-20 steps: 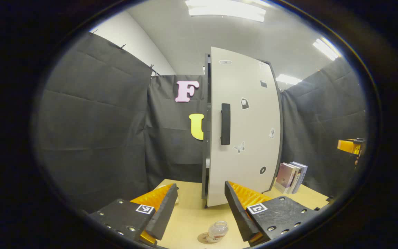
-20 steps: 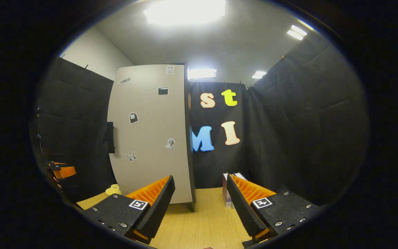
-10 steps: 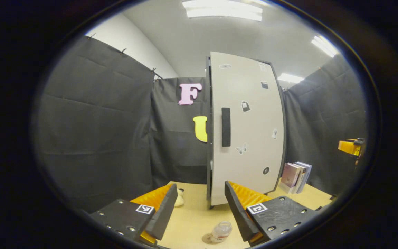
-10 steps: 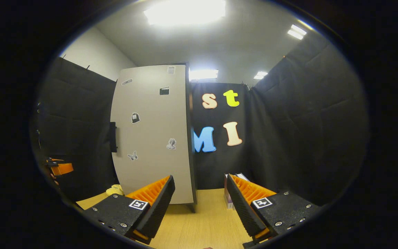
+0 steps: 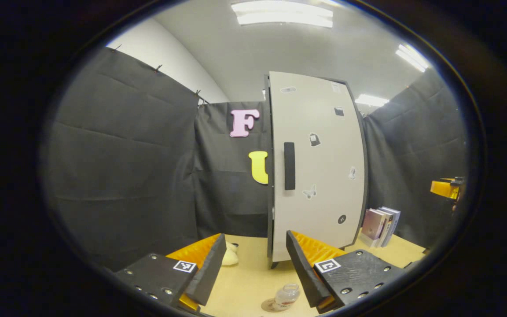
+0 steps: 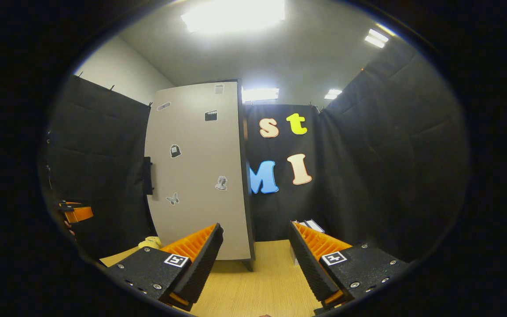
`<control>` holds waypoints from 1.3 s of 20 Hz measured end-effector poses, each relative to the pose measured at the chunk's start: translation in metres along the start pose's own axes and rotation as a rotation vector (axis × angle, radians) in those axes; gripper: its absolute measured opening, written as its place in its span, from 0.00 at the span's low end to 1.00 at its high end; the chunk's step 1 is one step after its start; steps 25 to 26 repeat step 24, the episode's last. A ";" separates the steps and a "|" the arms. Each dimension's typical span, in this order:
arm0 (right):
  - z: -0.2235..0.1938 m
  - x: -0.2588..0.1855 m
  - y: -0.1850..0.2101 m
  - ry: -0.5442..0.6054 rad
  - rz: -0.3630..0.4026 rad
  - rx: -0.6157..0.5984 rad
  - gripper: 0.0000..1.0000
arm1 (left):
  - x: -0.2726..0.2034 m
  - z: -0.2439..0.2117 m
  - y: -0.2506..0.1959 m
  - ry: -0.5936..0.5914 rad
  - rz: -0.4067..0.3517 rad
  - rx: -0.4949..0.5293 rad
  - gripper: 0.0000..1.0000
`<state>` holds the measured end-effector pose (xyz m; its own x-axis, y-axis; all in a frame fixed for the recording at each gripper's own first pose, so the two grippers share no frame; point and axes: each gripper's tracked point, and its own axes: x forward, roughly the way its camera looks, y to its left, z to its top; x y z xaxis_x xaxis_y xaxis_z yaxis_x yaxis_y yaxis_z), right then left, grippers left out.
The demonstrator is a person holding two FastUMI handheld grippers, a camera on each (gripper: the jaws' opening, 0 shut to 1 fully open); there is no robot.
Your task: Open the cabinet door with the right hand, grasp the bottle in the cabinet with the left hand and place it on the coaster, then close the cabinet door with the right hand.
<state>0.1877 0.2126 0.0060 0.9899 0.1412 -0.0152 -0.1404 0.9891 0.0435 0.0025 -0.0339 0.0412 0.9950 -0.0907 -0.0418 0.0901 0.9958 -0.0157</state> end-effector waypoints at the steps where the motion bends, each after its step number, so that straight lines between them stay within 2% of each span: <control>1: 0.001 0.000 0.001 -0.003 0.001 -0.002 0.94 | 0.000 -0.001 0.001 0.001 -0.002 -0.003 0.82; 3: 0.004 0.001 0.000 -0.013 -0.003 -0.010 0.94 | 0.001 -0.003 0.001 0.006 -0.005 -0.006 0.82; 4: 0.004 0.001 0.001 -0.016 -0.003 -0.011 0.94 | 0.001 -0.002 0.001 0.003 -0.005 -0.006 0.86; 5: 0.004 0.001 0.003 -0.015 -0.002 -0.012 0.94 | 0.001 -0.002 0.000 0.002 -0.005 -0.004 0.82; 6: 0.003 0.002 0.003 -0.013 -0.002 -0.013 0.94 | 0.001 -0.002 0.000 0.001 -0.006 -0.002 0.85; 8: 0.002 0.002 0.003 -0.009 -0.003 -0.014 0.94 | 0.001 -0.004 0.000 -0.001 -0.006 0.001 0.82; 10: 0.003 0.002 0.005 -0.011 -0.004 -0.016 0.94 | 0.001 -0.004 0.000 -0.004 -0.007 0.002 0.85; 11: 0.004 0.001 0.005 -0.012 -0.006 -0.018 0.94 | 0.001 -0.005 0.000 -0.005 -0.007 0.003 0.82; 13: 0.004 0.002 0.007 -0.015 -0.008 -0.023 0.94 | 0.002 -0.006 -0.001 -0.008 -0.005 0.007 0.85; 14: 0.004 0.002 0.008 -0.015 -0.006 -0.023 0.94 | 0.001 -0.006 0.000 -0.010 -0.003 0.011 0.82; 26: 0.012 0.001 0.014 -0.037 -0.005 -0.039 0.94 | 0.000 -0.006 -0.001 -0.018 -0.017 0.005 0.82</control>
